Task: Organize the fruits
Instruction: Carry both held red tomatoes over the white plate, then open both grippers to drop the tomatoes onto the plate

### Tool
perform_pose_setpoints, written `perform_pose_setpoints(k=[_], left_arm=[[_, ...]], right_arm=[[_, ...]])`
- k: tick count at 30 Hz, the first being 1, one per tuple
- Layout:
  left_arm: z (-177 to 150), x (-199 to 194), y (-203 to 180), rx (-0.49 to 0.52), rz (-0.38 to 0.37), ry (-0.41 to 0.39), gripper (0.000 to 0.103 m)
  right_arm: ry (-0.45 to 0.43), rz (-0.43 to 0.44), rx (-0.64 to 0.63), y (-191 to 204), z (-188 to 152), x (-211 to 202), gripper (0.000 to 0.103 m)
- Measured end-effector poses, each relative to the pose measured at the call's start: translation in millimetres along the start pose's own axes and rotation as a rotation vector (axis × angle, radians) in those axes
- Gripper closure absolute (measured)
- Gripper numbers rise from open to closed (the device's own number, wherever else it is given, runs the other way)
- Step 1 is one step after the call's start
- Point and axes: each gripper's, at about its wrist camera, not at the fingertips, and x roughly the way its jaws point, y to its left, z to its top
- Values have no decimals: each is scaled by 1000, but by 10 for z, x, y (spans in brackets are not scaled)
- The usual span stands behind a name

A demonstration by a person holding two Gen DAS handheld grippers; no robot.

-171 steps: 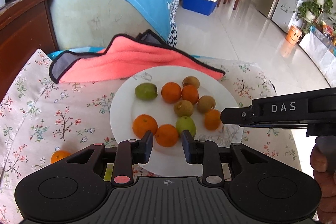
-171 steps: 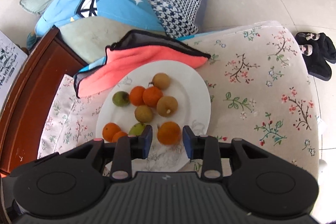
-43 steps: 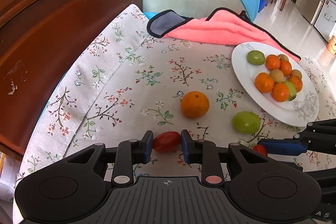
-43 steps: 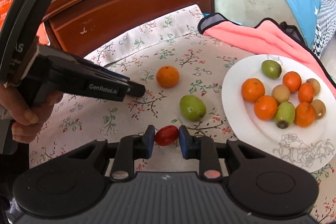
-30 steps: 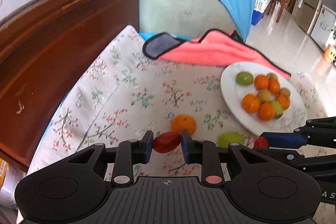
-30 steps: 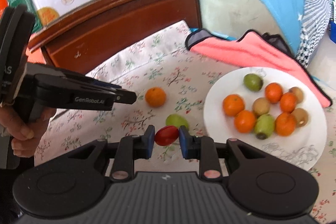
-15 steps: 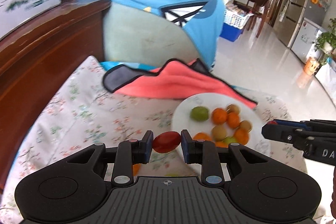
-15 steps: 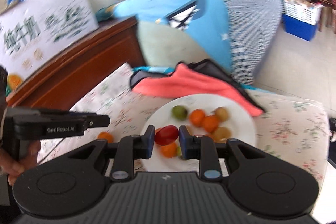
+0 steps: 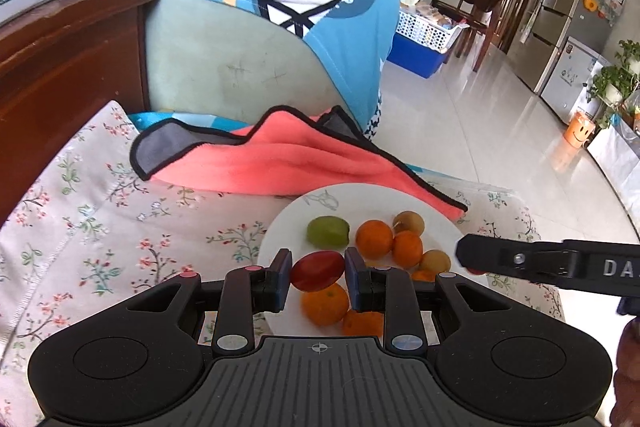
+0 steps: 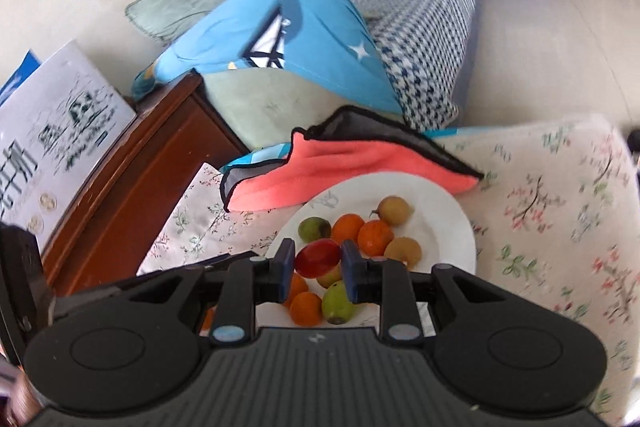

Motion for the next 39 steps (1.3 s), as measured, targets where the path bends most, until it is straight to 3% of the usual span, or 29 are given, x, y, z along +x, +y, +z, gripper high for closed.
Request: perform_pose_setpoints(k=[14, 17, 19, 25, 39], left_arm=[[35, 120, -26, -31, -10, -6, 75], [66, 64, -11, -45, -4, -20, 62], [93, 17, 10, -55, 15, -32, 44], [177, -155, 127, -90, 21, -55, 30], [178, -641, 392, -59, 85, -67, 22]], right_arm=[[19, -32, 132, -151, 2, 254, 75], [5, -36, 142, -153, 10, 231, 75], [-4, -40, 128, -131, 22, 212, 75], [-21, -37, 74, -12, 45, 165, 74], [6, -14, -111, 374, -95, 118, 74]])
